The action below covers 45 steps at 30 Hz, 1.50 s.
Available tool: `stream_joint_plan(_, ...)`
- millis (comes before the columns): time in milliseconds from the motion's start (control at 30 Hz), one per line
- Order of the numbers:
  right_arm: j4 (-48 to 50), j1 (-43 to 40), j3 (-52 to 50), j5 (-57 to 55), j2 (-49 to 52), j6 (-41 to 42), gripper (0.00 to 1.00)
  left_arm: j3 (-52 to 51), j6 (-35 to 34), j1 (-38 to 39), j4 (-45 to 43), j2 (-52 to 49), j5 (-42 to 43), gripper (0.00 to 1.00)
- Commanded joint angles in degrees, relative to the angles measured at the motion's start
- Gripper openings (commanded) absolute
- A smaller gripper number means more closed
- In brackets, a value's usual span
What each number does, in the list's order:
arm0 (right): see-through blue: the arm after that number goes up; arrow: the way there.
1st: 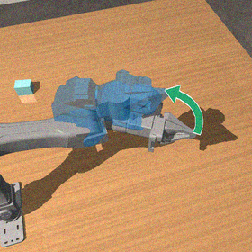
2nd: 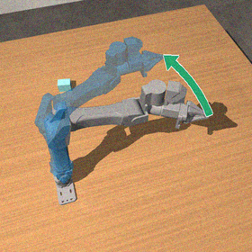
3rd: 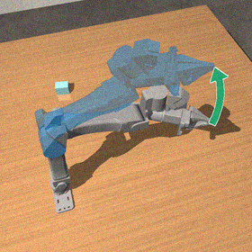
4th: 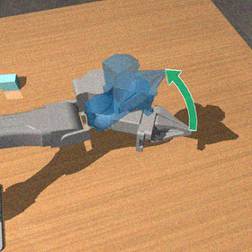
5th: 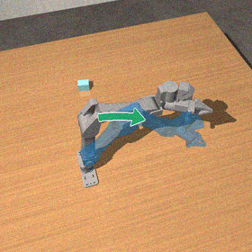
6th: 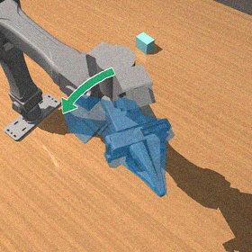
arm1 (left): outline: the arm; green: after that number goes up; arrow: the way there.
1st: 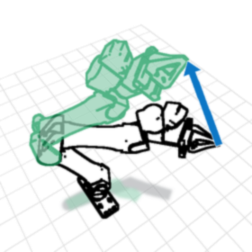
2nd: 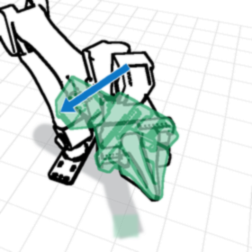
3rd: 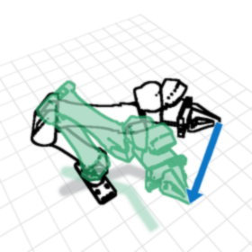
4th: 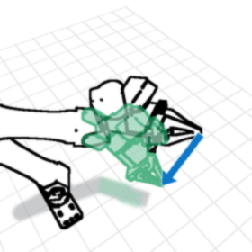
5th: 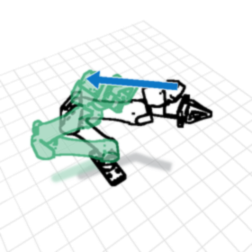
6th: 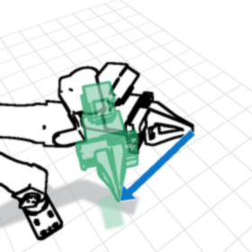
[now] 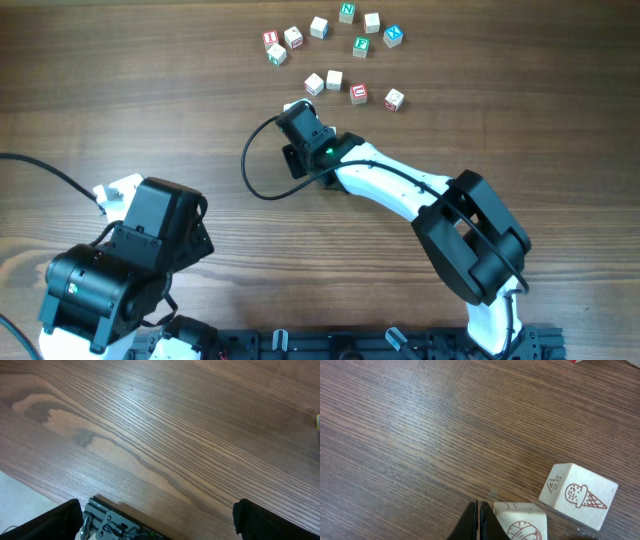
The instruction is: Form a circle
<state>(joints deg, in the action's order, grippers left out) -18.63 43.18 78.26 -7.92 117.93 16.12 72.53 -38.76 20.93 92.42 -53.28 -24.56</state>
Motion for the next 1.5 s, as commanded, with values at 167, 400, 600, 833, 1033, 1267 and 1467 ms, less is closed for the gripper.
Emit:
stream_joint_plan(167,-12.7,0.7,1.1,-2.1,-8.7,9.7,0.05,-0.2,-0.9,-0.3,0.0,0.1,0.0,1.0)
stream_joint_plan(400,-4.9,-0.7,-7.3,-2.1,-8.4,12.6,0.05,-0.2,-0.9,-0.3,0.0,0.1,0.0,1.0)
stream_joint_plan(600,2.1,-3.3,-11.9,1.0,-6.2,12.3,0.05,-0.2,-0.9,-0.3,0.0,0.1,0.0,1.0)
stream_joint_plan(833,2.4,-3.4,-12.0,3.4,-5.6,12.4,0.04,-0.2,-0.9,-0.3,0.0,0.1,0.0,1.0)
stream_joint_plan(1033,2.5,-3.4,-12.0,4.0,-4.7,12.4,0.05,-0.2,-0.9,-0.3,0.0,0.1,0.0,1.0)
stream_joint_plan(1267,3.6,-3.4,-12.0,4.8,-4.4,12.4,0.04,-0.2,-0.9,-0.3,0.0,0.1,0.0,1.0)
stream_joint_plan(1467,4.4,-3.4,-12.0,5.1,-4.4,12.4,0.04,-0.2,-0.9,-0.3,0.0,0.1,0.0,1.0)
